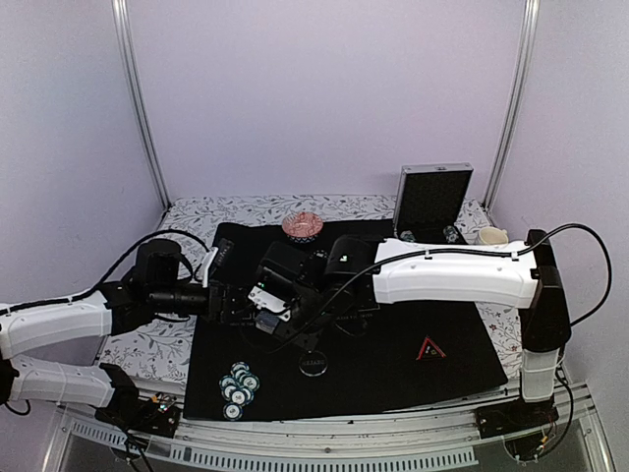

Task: Distribute texas hold em gaming equipment
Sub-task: Pass from the right arm to the left

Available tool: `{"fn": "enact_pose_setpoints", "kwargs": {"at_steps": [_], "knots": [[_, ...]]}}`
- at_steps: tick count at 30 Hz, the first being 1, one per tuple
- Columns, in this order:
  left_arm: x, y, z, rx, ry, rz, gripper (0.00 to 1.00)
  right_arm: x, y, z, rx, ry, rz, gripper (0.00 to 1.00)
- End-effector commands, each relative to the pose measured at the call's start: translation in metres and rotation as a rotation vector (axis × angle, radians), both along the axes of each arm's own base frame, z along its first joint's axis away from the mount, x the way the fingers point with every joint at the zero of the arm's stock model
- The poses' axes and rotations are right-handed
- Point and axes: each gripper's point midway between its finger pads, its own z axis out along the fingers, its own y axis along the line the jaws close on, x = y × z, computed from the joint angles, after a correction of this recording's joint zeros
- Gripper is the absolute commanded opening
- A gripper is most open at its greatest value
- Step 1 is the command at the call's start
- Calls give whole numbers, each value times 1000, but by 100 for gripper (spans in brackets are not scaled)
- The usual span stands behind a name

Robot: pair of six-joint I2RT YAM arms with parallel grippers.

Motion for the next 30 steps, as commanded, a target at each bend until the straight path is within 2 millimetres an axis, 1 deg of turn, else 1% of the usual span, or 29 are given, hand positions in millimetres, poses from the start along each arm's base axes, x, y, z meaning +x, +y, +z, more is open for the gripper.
{"fn": "enact_pose_setpoints", "kwargs": {"at_steps": [1,5,10,13,16,22,25,30], "knots": [[1,1,17,-74,-30,-17,76,-1,13,9,23,-36,61,47],[-1,6,23,-95,-37,-14,77,1,9,10,5,-55,62,47],[-14,1,12,-92,24,-84,87,3,8,16,-9,-86,73,48],[-19,-1,6,-93,51,-115,90,3,11,20,-11,-106,93,48],[-20,-4,3,-96,73,-130,90,2,13,23,-21,-122,108,48],[-23,-7,6,-122,76,-157,82,1,17,21,-40,-150,134,48],[-25,-9,4,-124,86,-169,80,2,20,20,-45,-161,141,48],[-34,-13,5,-137,108,-221,79,7,21,22,-49,-190,139,48]]}}
